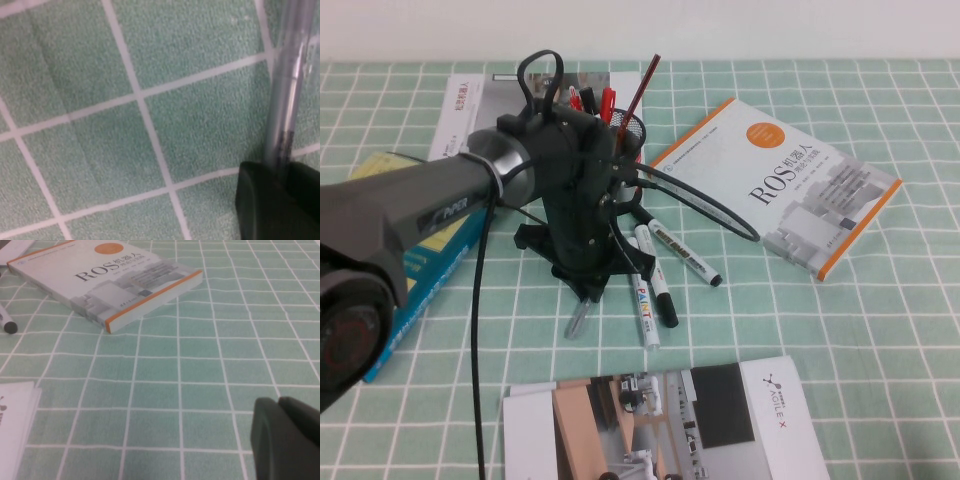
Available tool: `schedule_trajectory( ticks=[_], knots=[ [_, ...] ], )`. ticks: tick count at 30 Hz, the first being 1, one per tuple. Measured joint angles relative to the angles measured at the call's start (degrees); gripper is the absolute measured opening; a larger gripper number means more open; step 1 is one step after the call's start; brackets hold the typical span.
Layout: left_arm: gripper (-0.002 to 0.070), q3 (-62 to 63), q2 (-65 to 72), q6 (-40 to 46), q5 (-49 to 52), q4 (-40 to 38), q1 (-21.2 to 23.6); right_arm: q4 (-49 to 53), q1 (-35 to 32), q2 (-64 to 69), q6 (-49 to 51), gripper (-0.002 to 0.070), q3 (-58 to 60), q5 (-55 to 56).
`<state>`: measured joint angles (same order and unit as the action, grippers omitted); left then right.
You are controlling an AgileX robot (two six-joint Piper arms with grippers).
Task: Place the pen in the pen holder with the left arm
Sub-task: Pick up the pen on the table, then place the pen onto the pen holder
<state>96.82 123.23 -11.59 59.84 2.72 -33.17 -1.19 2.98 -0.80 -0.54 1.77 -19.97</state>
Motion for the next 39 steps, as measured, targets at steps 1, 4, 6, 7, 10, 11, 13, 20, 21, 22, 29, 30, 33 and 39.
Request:
schedule_trajectory(
  ticks=[1,4,6,7,10,11,13,20,21,22,29,30,33,39],
  knots=[
    [0.0048,0.1,0.1,0.3,0.4,0.0,0.0,0.0,0.0,0.0,0.0,-0.002,0.0,0.0],
    [0.0048,0.3,0.1,2.3,2.3,-0.6,0.0,0.0,0.0,0.0,0.0,-0.002,0.0,0.0],
    [0.0048,0.2,-0.4,3.3,4.2,-1.0,0.0,0.0,0.0,0.0,0.0,-0.002,0.0,0.0],
    [0.0048,-0.1,-1.1,3.8,5.1,-1.0,0.0,0.0,0.0,0.0,0.0,-0.002,0.0,0.0],
    [0.0046,-0.3,-4.4,5.0,5.7,-1.3,-0.1,0.0,0.0,0.0,0.0,-0.002,0.0,0.0],
    [0.0046,-0.7,-5.8,5.4,5.1,-1.4,-0.3,0.0,0.0,0.0,0.0,-0.002,0.0,0.0],
    [0.0046,-2.5,-10.3,6.4,1.9,-1.7,-0.7,0.0,0.0,0.0,0.0,-0.002,0.0,0.0],
    [0.0046,-17.6,-26.7,11.2,-21.2,-4.3,-1.3,0.0,0.0,0.0,0.0,-0.002,0.0,0.0],
    [0.0046,-20.5,-28.7,11.6,-26.7,-4.4,-1.3,0.0,0.0,0.0,0.0,-0.002,0.0,0.0],
    [0.0046,-23.4,-30.5,12.1,-32.5,-4.4,-1.3,0.0,0.0,0.0,0.0,-0.002,0.0,0.0],
    [0.0046,-35.6,-34.0,13.2,-69.4,-4.4,-1.3,0.0,0.0,0.0,0.0,-0.002,0.0,0.0],
    [0.0046,-36.2,-33.4,13.2,-73.4,-4.4,-1.3,0.0,0.0,0.0,0.0,-0.002,0.0,0.0],
    [0.0046,-36.6,-30.9,13.1,-81.4,-4.4,-0.4,0.0,0.0,0.0,0.0,-0.002,0.0,0.0],
    [0.0046,-36.6,-25.0,9.8,-92.3,-4.5,3.7,0.0,0.0,0.0,0.0,-0.002,0.0,0.0]
  ],
)
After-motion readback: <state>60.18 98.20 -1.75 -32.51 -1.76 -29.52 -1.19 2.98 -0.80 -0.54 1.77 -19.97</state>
